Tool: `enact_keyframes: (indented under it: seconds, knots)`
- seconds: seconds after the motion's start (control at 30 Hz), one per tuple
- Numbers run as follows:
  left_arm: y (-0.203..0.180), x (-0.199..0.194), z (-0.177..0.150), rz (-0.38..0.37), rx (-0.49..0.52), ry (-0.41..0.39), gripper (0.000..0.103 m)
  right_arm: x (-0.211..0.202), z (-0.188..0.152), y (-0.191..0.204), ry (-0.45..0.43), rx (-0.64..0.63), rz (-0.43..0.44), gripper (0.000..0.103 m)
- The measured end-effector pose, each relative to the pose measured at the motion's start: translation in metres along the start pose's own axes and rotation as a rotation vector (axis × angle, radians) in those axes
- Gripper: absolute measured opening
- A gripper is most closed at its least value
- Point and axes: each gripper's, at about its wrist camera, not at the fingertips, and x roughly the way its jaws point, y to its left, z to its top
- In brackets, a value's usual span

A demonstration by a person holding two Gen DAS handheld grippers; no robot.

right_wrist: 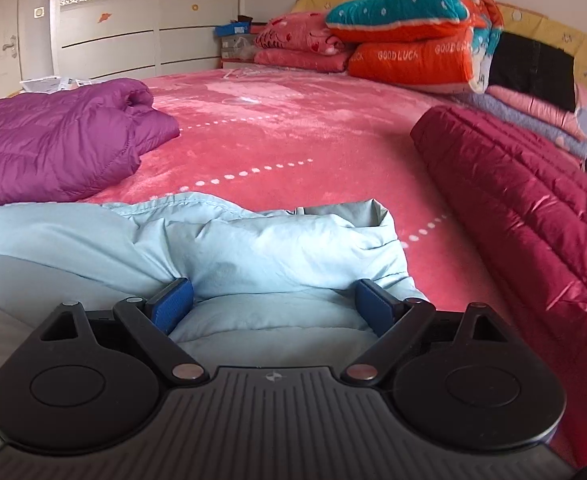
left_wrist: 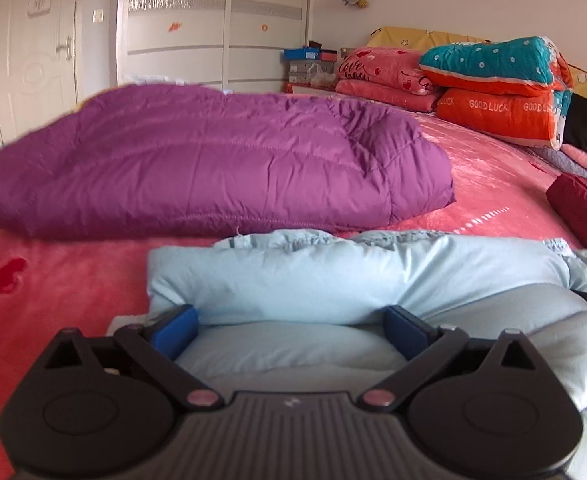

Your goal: Fold large clothes

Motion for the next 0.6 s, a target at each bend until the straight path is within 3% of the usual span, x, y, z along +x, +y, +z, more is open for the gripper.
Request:
enact_keyframes:
  seconds: [0.17, 0.6]
  knots:
    - [0.009, 0.012, -0.009, -0.038, -0.037, 0.008, 0.103, 0.015, -0.003, 0.001, 0.031, 0.015, 0.031, 0.103]
    - [0.012, 0.021, -0.018, -0.062, -0.043, -0.017, 0.103, 0.024, -0.015, 0.011, -0.007, -0.015, 0.020, 0.103]
